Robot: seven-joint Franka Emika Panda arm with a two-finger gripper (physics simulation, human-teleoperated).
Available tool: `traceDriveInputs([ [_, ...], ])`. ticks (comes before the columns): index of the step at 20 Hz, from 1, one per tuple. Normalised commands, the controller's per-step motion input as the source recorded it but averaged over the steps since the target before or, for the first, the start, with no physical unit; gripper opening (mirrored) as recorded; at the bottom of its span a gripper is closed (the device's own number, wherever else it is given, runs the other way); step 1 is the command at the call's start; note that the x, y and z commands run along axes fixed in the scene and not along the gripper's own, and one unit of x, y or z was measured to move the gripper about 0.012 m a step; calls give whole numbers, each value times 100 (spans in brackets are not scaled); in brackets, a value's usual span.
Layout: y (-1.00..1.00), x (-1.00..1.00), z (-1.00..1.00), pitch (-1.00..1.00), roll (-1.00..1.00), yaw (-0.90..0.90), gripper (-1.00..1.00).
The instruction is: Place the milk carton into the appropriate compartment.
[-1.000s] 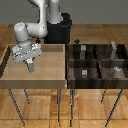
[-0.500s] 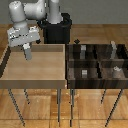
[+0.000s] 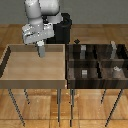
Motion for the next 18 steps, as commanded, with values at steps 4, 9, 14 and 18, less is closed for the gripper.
traceDriveInputs([
  [4,100,0,0,0,0,0,-100],
  [9,100,0,0,0,0,0,-100],
  [14,100,-10,0,0,0,0,-100],
  [18,0,-75,0,0,0,0,-100],
])
